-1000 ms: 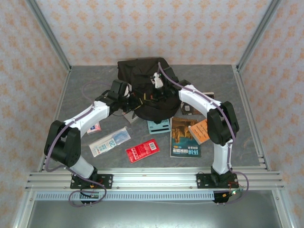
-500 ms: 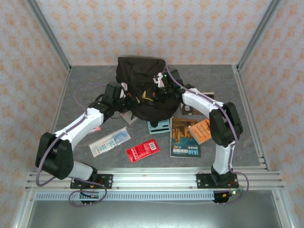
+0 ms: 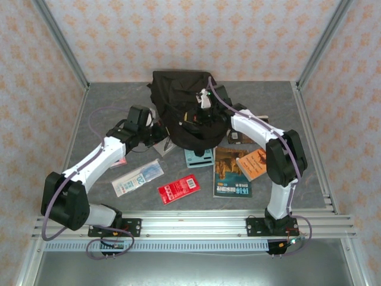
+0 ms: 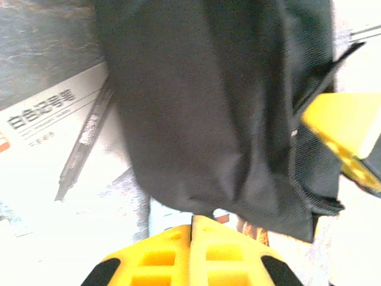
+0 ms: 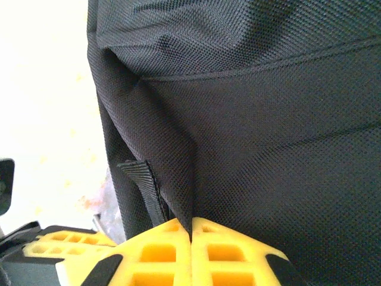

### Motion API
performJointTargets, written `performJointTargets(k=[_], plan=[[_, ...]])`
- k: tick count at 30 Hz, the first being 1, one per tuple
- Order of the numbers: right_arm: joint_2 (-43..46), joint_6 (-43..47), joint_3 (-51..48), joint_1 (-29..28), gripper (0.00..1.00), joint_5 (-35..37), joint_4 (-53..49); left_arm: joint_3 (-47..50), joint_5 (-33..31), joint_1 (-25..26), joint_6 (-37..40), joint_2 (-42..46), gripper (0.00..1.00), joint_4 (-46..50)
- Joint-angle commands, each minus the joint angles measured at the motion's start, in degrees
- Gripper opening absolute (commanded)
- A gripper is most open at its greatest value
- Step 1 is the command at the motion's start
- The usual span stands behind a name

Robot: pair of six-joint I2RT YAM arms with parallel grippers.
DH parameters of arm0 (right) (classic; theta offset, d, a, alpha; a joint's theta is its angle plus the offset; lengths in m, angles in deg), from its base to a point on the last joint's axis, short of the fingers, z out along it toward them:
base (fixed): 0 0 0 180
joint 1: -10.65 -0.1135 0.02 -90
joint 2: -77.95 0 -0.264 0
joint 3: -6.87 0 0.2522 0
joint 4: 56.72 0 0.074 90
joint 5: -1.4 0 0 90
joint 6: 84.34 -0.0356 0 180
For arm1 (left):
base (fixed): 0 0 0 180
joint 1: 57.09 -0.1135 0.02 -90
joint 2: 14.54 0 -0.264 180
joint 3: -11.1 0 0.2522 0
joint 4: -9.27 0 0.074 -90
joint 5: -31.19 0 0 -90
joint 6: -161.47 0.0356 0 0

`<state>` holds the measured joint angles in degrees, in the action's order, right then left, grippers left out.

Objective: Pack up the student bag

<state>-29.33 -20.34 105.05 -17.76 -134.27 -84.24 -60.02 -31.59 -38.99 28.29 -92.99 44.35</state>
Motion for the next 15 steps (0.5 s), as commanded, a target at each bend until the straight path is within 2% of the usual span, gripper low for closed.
performJointTargets(k=[1,5,8,10,12,15], plan=[[2.96,0.35,1.87,0.45,0.00,2.42,2.46,1.17,-1.80,-0.70,1.77,0.35,0.02,4.69],[3.12,-1.21,1.53,-0.10,0.00,1.35,3.93,0.28,-2.31,-1.29,2.78,0.13,0.04,6.36],[3.64,0.34,2.18,-1.27,0.00,3.13,1.82,-2.60,-3.60,-1.25,3.66,2.09,0.19,7.89],[3.85,0.34,2.15,-1.73,0.00,3.15,1.80,-6.86,-4.35,-1.19,4.89,2.05,0.33,10.32],[4.13,0.12,2.11,-2.00,0.00,3.21,1.91,-11.24,-4.34,-0.98,5.76,0.78,0.43,12.32],[4.45,0.05,2.09,-2.27,0.00,3.30,2.08,-16.91,-3.78,-0.40,6.59,-1.76,0.50,13.66]])
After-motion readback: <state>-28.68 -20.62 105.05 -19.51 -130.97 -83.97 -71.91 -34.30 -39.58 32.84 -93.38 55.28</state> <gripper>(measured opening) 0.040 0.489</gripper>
